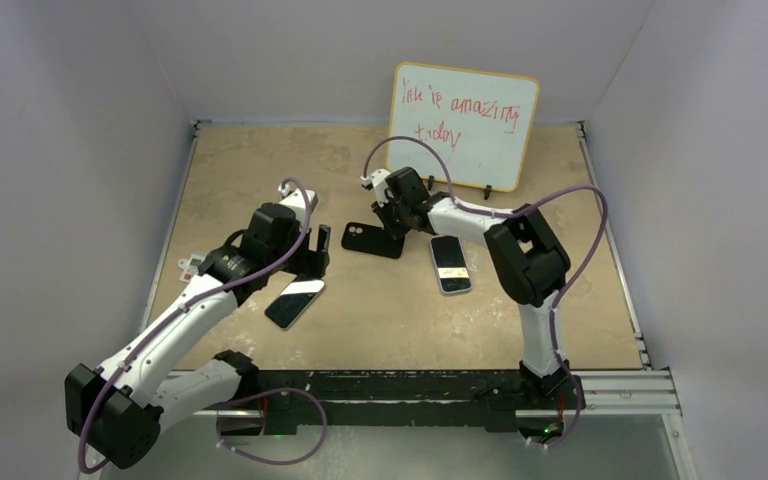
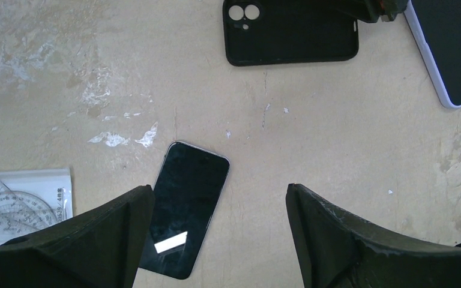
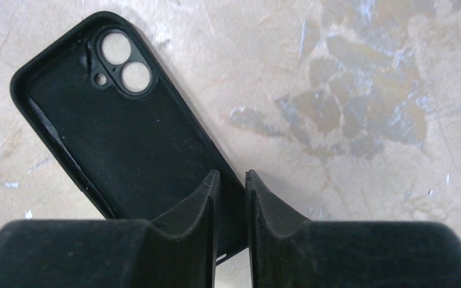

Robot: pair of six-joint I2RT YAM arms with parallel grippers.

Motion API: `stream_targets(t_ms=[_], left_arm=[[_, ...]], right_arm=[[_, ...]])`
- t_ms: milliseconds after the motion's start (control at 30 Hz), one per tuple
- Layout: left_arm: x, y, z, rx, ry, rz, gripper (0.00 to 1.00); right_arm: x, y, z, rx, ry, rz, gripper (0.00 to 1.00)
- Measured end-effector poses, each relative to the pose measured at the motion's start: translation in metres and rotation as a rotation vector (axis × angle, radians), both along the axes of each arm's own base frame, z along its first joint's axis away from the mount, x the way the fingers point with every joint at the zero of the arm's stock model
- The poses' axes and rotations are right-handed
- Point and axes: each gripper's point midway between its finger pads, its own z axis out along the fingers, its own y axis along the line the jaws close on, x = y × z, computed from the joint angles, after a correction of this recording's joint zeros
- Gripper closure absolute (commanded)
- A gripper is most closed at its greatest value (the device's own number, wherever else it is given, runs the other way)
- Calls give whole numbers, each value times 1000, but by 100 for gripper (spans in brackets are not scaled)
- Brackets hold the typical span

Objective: Put the phone into the phone case

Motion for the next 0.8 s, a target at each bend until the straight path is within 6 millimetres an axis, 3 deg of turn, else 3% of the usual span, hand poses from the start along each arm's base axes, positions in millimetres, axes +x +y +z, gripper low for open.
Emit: stream_targets(t_ms=[167, 367, 633, 800], left_arm=[[2, -1, -10, 20, 29, -3, 17], [9, -2, -35, 112, 113, -47, 17], [19, -11, -25, 169, 39, -217, 18], [21, -6, -27, 234, -27, -293, 17]], right_arm=[[-14, -12, 0, -1, 28, -19, 92], [-36, -32, 3, -5, 76, -120, 97], [-83, -54, 8, 81, 169, -278, 97], [-105, -55, 5, 126, 228, -343, 97]])
